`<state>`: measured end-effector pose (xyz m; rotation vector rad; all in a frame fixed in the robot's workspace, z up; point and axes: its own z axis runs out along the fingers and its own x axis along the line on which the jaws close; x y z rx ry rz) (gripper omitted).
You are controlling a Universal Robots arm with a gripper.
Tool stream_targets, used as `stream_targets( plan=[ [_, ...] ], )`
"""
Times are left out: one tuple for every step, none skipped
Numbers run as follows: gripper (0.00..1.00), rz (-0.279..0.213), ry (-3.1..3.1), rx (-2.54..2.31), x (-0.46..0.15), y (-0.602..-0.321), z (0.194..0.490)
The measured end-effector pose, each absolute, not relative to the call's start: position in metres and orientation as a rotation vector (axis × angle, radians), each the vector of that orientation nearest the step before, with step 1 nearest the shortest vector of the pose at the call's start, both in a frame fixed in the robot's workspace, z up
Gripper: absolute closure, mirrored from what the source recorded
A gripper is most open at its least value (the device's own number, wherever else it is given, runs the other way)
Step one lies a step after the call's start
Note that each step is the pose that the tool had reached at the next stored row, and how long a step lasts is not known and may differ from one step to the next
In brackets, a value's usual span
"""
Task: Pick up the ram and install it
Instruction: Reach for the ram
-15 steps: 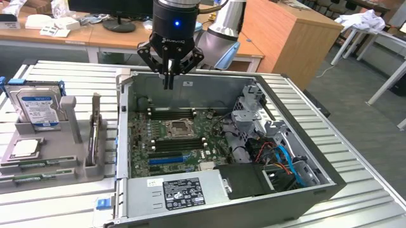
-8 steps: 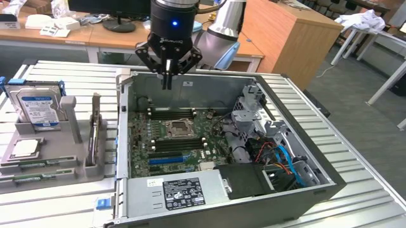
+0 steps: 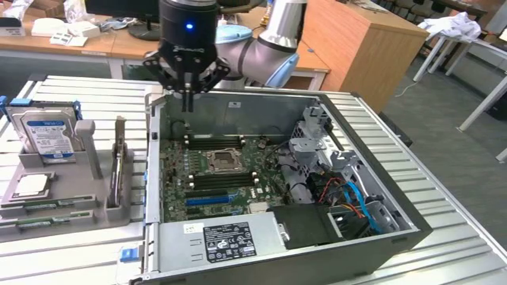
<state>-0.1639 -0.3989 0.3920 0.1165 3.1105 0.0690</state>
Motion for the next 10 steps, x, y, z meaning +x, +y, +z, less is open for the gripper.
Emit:
stream_targets(
  plan=[
    [0.83,0.069,3.111,0.116,-0.168,-0.399,0.392],
    [0.83,0.069,3.111,0.116,-0.173,-0.399,0.392],
    [0.83,0.069,3.110,0.116,-0.178,-0.399,0.392],
    [0.83,0.069,3.110,0.116,-0.182,-0.399,0.392],
    [0.83,0.069,3.110,0.116,-0.187,-0.399,0.392],
    [0.83,0.069,3.110,0.116,-0.191,-0.399,0.392],
    [0.83,0.069,3.110,0.116,-0.196,-0.399,0.392],
    [0.83,0.069,3.111,0.117,-0.200,-0.399,0.392],
    [0.83,0.069,3.111,0.116,-0.205,-0.399,0.391],
    [0.83,0.069,3.111,0.116,-0.210,-0.399,0.391]
  ],
)
